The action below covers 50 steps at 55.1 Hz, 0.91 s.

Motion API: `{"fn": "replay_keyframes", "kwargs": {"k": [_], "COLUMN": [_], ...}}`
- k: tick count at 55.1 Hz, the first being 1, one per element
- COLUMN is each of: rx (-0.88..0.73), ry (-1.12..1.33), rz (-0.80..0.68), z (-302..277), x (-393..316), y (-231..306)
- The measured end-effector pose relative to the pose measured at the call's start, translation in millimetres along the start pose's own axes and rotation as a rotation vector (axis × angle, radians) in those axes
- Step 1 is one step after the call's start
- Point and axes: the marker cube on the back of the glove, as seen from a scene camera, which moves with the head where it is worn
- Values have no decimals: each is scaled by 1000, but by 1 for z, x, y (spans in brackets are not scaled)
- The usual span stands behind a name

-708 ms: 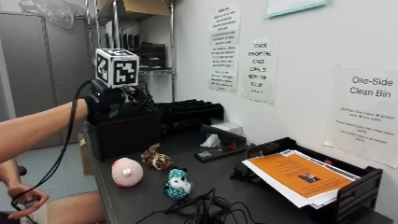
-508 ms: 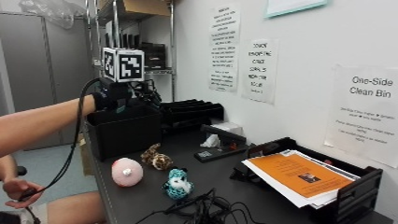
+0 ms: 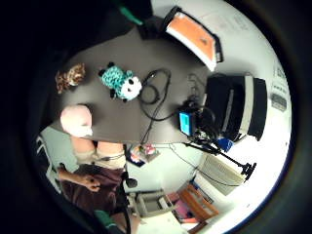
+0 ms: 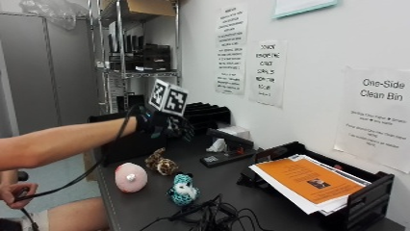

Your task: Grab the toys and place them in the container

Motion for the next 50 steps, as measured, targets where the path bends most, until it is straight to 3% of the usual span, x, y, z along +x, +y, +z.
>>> {"fn": "replay_keyframes", "kwargs": {"k": [12, 25, 36, 50], "rx": [-152, -208, -71, -245], "ry": [-13, -16, -34, -125], "rz": [79, 148, 158, 113], "z": [98, 167, 173, 163], "x": [29, 56, 58, 35], "y": [-63, -90, -100, -96]}}
